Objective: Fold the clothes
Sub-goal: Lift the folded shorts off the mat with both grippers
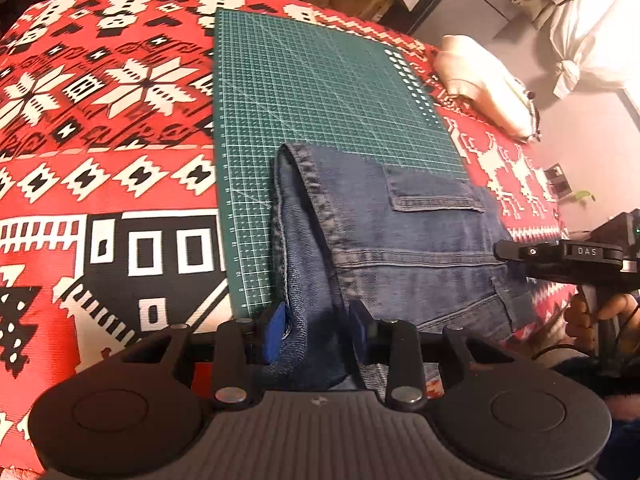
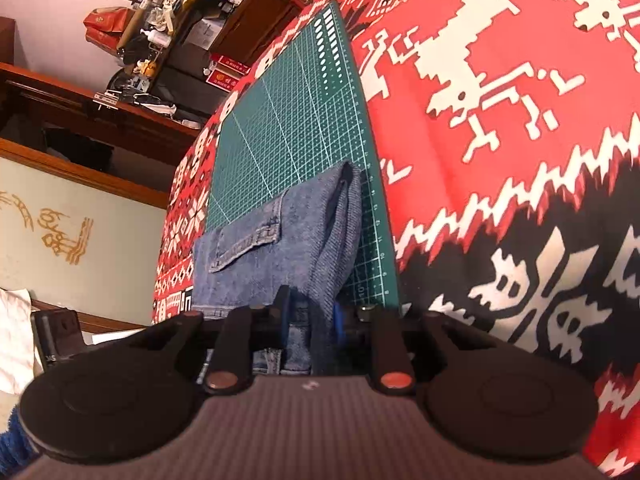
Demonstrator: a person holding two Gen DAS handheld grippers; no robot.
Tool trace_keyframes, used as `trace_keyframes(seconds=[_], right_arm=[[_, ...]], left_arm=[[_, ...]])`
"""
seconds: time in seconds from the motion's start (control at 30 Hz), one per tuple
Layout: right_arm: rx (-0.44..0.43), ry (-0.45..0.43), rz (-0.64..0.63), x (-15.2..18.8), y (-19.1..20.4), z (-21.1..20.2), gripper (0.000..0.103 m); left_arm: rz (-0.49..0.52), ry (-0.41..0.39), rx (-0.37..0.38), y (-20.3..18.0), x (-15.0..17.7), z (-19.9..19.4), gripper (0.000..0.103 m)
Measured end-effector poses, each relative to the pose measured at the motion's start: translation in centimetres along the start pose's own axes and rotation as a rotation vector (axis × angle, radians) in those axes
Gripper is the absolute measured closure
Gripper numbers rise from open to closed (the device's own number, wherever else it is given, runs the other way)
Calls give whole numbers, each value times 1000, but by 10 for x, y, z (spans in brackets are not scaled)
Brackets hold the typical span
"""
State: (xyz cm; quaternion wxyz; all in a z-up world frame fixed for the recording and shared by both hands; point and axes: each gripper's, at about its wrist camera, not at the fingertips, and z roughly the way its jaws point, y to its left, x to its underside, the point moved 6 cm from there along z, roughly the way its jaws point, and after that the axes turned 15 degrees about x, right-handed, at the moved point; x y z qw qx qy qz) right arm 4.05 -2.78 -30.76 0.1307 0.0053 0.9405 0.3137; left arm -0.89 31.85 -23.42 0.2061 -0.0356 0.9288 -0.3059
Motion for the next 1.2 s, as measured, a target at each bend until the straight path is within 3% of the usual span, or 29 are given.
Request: trace_keyframes(seconds=[0.13,0.3,0.37,0.47,0.5,0.7,1.0,1.2], right_arm=[[2,10,-20,-1,1,0,81],[7,14,-46,-3,2,4,80],[1,17,-44,-3,2,6,80],[5,16,-55,-3,3,6,81],[12,13,-63,-3,4,6,82],[76,-43,-194,1,23,-4,86],[64,-94,-364,-19,71,-20,87],[49,-113,-516,-40,128,-12,87]], left_arm=[[8,38,-89,12,-1,6,70],[-39,44,2,15,-3,10,66],[-16,61,-5,12,-3,11,67],[3,73,-74,13,-4,12,91],[-10,67,-79,15,-4,11,92],[-64,-27,-57,6,0,1,96],[-170,-229,38,-17,-2,-31,97],[-249,-381,53,-4,0,-52,98]])
